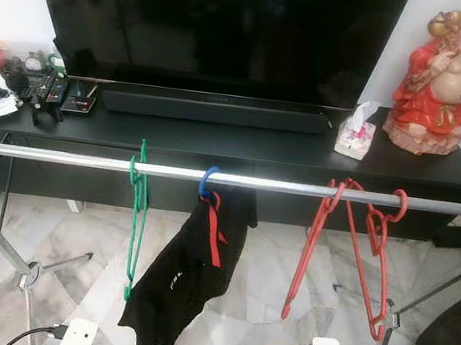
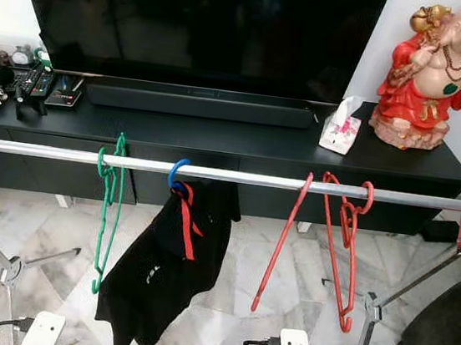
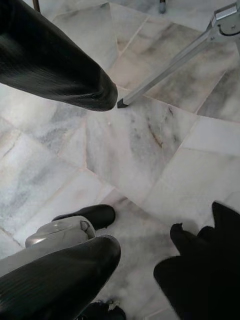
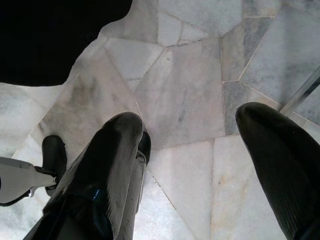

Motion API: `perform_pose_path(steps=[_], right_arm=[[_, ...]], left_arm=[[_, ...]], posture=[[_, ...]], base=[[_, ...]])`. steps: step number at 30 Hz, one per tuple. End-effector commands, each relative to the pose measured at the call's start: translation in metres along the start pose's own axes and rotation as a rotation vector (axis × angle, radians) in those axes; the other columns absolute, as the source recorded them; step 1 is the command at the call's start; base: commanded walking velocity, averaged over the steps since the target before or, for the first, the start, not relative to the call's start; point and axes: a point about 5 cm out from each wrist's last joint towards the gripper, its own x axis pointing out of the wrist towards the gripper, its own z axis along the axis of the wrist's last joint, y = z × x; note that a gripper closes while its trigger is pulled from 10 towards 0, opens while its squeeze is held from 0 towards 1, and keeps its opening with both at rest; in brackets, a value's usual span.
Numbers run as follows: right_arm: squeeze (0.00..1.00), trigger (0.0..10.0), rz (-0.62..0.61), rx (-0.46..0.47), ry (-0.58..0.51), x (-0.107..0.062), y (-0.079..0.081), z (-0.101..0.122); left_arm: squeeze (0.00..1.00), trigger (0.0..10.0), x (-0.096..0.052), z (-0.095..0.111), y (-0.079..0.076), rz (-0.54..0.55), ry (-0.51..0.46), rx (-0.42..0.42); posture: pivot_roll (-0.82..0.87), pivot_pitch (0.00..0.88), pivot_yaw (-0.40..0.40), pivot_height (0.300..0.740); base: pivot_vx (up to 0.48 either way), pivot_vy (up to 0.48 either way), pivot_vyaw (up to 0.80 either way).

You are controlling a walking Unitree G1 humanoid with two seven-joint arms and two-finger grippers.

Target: Hang hanger

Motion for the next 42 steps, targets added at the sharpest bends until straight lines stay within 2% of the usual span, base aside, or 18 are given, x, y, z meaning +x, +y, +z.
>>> perform_pose_path(steps=[1,42], right_arm=[[0.0,10.0,-0.004,0.008,0.006,-0.0006,0.0003,-0.0035],[0.0,10.0,-0.008,0.017,0.001,-0.0001,0.0001,-0.001]], left_arm=[[0.0,10.0,-0.0007,-0.0041,-0.0003,0.005,0.013,-0.001],[0.0,10.0,-0.0014,-0.0086,-0.0036,-0.001,0.028,-0.002]], posture=[[-0.06,0.0,-0.026,0.74],[-0.06,0.0,-0.03,0.74]], base=[[-0.244,0.0,0.0],[-0.255,0.0,0.0]])
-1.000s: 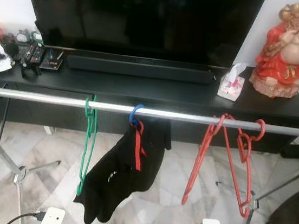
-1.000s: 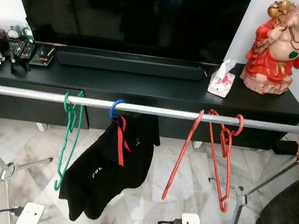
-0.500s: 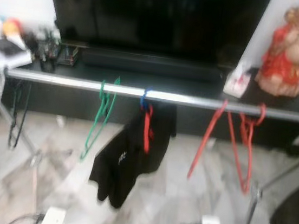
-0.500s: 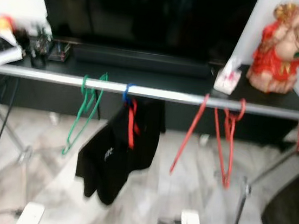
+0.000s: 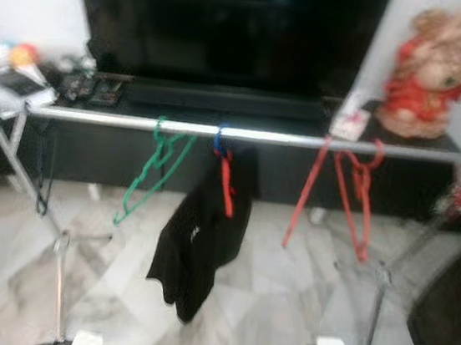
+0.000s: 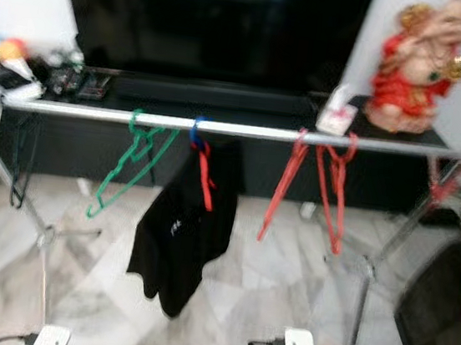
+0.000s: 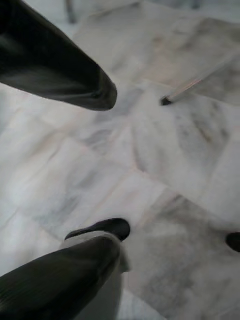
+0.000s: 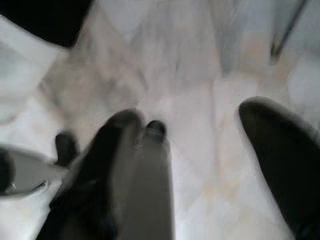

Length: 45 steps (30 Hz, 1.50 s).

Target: Hang hanger

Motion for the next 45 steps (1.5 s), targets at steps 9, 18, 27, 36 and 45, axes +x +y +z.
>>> perform_pose_path(steps=[9,18,27,36,45], right_arm=[[0.0,10.0,-0.017,0.004,-0.015,0.0004,-0.0056,0.0062],[0.0,10.0,-0.02,0.013,-0.02,0.0004,-0.0056,0.0064],[0.0,10.0,-0.02,0.013,-0.02,0.0002,-0.006,0.006],[0.0,10.0,-0.02,0.013,-0.021,0.0001,-0.0066,0.0061],[0.0,10.0,-0.018,0.009,-0.02,0.0001,-0.0066,0.0059]], left_arm=[[0.0,10.0,-0.0004,-0.0021,-0.0086,-0.021,0.009,-0.01],[0.0,10.0,-0.0003,-0.0013,-0.0097,-0.023,0.006,-0.009],[0.0,10.0,-0.0003,-0.0014,-0.0102,-0.024,0.006,-0.01],[0.0,10.0,-0.0003,-0.001,-0.012,-0.03,0.006,-0.011],[0.0,10.0,-0.0004,-0.0019,-0.0126,-0.03,0.009,-0.011]], posture=[[-0.06,0.0,-0.029,0.74],[-0.06,0.0,-0.028,0.74],[-0.06,0.0,-0.029,0.74],[-0.06,0.0,-0.031,0.74],[-0.06,0.0,-0.034,0.74]], base=[[-0.257,0.0,0.0],[-0.26,0.0,0.0],[-0.295,0.0,0.0],[-0.305,0.0,0.0],[-0.31,0.0,0.0]])
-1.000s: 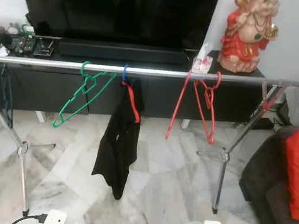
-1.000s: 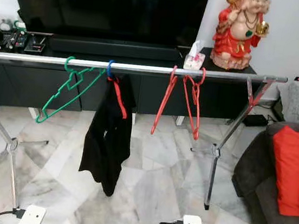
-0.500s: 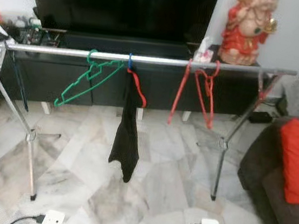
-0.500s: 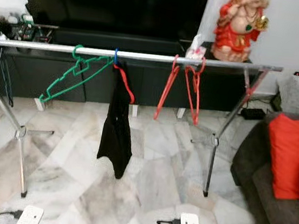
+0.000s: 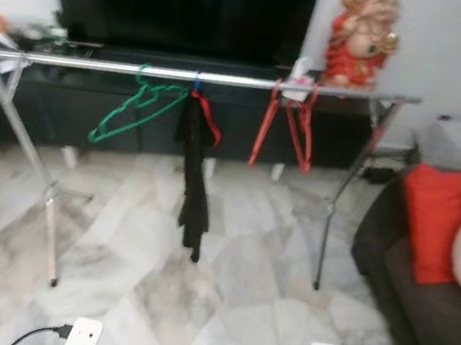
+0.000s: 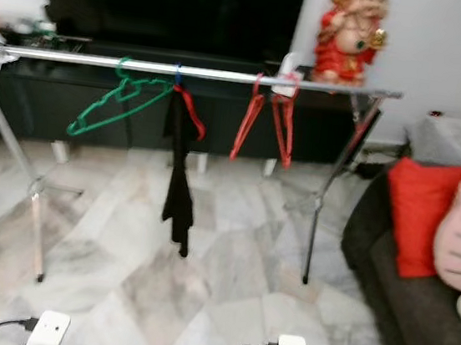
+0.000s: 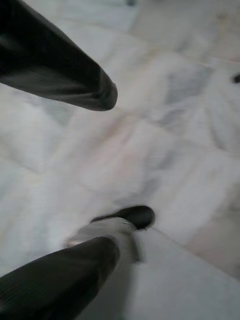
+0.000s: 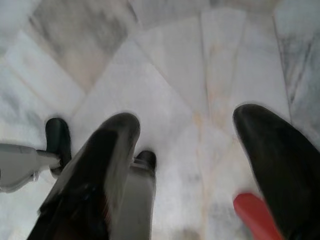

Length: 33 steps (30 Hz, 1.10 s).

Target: Hang hanger

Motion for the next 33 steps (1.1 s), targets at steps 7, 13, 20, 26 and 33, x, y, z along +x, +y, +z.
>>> perform_pose_path(steps=[7,13,20,26,33], right_arm=[[0.0,10.0,-0.003,0.012,0.016,-0.001,0.001,-0.007],[0.0,10.0,0.0,0.011,0.016,-0.001,0.001,-0.007],[0.0,10.0,0.002,0.012,0.016,-0.001,0.002,-0.007],[0.0,10.0,0.001,0.021,0.017,-0.001,0.002,-0.008],[0.0,10.0,-0.001,0.02,0.029,-0.001,0.002,-0.009]], left_arm=[[0.0,10.0,0.001,0.002,0.002,0.002,-0.001,0.007],[0.0,10.0,0.001,0.004,0.001,0.0,-0.004,0.011],[0.0,10.0,0.001,0.004,0.002,0.006,-0.004,0.009],[0.0,10.0,0.002,0.008,0.001,0.009,-0.018,-0.054],[0.0,10.0,0.003,0.013,0.003,0.015,-0.029,-0.074]], posture=[[-0.06,0.0,-0.029,0.74],[-0.06,0.0,-0.029,0.74],[-0.06,0.0,-0.027,0.74],[-0.06,0.0,-0.024,0.74],[-0.06,0.0,-0.025,0.74]], base=[[-0.312,0.0,0.0],[-0.312,0.0,0.0],[-0.127,0.0,0.0],[0.0,0.0,0.0],[0.0,0.0,-0.46]])
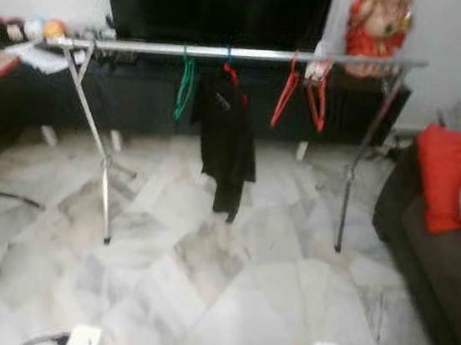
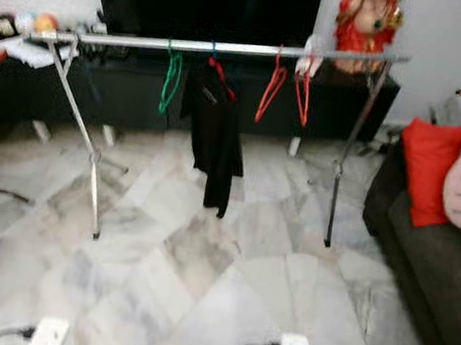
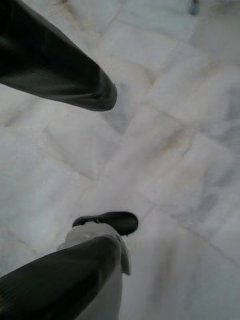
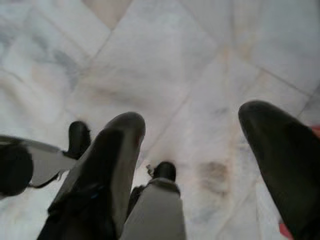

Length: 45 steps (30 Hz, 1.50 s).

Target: Hang hanger

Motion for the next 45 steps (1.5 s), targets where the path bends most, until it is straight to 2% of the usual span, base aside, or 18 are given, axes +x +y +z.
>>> perform_pose_path(steps=[1,6,9,16,20,25,45], right_arm=[[0.0,10.0,-0.021,0.008,0.013,-0.0013,-0.0071,-0.0034],[0.0,10.0,-0.021,0.004,0.014,-0.0012,-0.0074,-0.0026],[0.0,10.0,-0.019,0.002,0.014,-0.0011,-0.0074,-0.0023],[0.0,10.0,-0.022,0.002,0.016,-0.0011,-0.0078,-0.0023],[0.0,10.0,-0.02,0.0,0.019,-0.0012,-0.008,-0.0025],[0.0,10.0,-0.02,-0.001,0.019,-0.0011,-0.008,-0.0024],[0.0,10.0,-0.021,-0.004,0.019,-0.0011,-0.0088,-0.0017]], left_arm=[[0.0,10.0,0.0019,0.0093,-0.0045,-0.013,-0.024,-0.008],[0.0,10.0,0.0023,0.0117,-0.004,-0.012,-0.031,-0.015],[0.0,10.0,0.0025,0.0127,-0.004,-0.014,-0.033,0.019],[0.0,10.0,0.0023,0.0117,-0.0041,-0.007,-0.031,0.016],[0.0,10.0,0.0022,0.0114,-0.0036,-0.009,-0.031,0.04],[0.0,10.0,0.0022,0.0116,-0.0018,0.003,-0.034,0.015],[0.0,10.0,0.0021,0.0111,-0.0035,-0.014,-0.033,0.006]], posture=[[-0.06,0.0,-0.026,0.74],[-0.06,0.0,-0.028,0.74],[-0.06,0.0,-0.028,0.74],[-0.06,0.0,-0.029,0.74],[-0.06,0.0,-0.033,0.74],[-0.06,0.0,-0.033,0.74],[-0.06,0.0,-0.034,0.74]], base=[[0.0,0.0,-0.77],[0.0,0.0,-0.77],[0.0,0.0,-0.77],[0.0,-0.434,-0.77],[0.0,0.0,-0.77],[0.0,-0.146,-0.77],[0.0,0.0,-0.77]])
